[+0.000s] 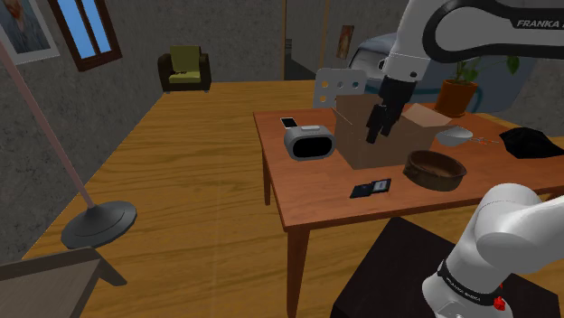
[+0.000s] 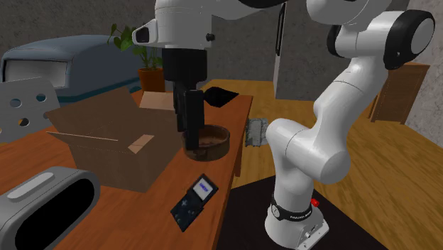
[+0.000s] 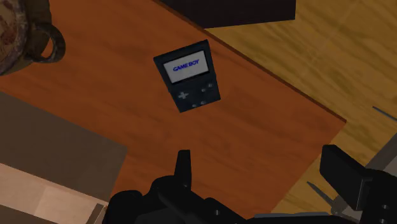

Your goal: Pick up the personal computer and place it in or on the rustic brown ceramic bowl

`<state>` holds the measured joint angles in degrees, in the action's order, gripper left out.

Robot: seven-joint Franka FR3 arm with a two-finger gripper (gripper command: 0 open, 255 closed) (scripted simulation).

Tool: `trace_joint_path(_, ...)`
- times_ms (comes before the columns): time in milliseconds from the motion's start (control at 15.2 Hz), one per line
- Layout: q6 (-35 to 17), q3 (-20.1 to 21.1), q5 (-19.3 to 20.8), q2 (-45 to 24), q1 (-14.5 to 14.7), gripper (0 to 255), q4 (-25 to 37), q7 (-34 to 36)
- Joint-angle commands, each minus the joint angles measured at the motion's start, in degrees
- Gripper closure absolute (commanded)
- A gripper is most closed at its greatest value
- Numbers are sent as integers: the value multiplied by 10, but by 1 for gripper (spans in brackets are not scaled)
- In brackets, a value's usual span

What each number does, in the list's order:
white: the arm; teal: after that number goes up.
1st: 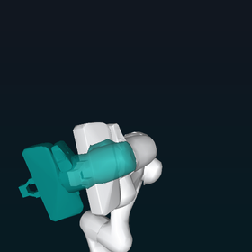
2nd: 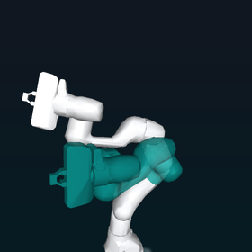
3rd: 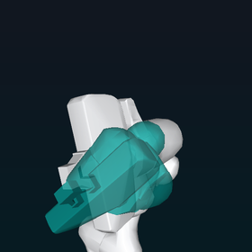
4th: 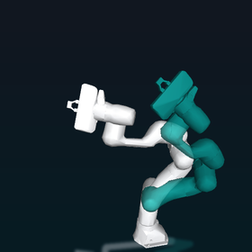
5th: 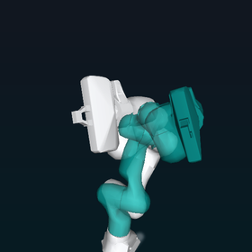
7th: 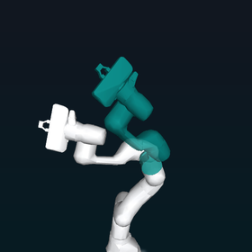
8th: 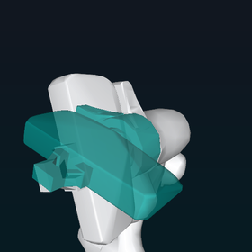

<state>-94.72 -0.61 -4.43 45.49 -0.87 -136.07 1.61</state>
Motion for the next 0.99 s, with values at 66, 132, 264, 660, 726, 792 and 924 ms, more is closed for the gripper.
trace_joint_path(66,-16,6,6,-6,1,0,-13,-2)
trace_joint_path(132,-31,12,13,-14,1,0,-26,-3)
trace_joint_path(264,-64,23,26,-30,2,0,-51,-5)
trace_joint_path(660,-166,56,73,-97,-1,0,-114,-1)
trace_joint_path(726,-184,62,82,-111,-3,0,-122,1)
trace_joint_path(792,-202,67,92,-126,-5,0,-130,4)
trace_joint_path(924,-233,77,111,-155,-10,0,-142,11)
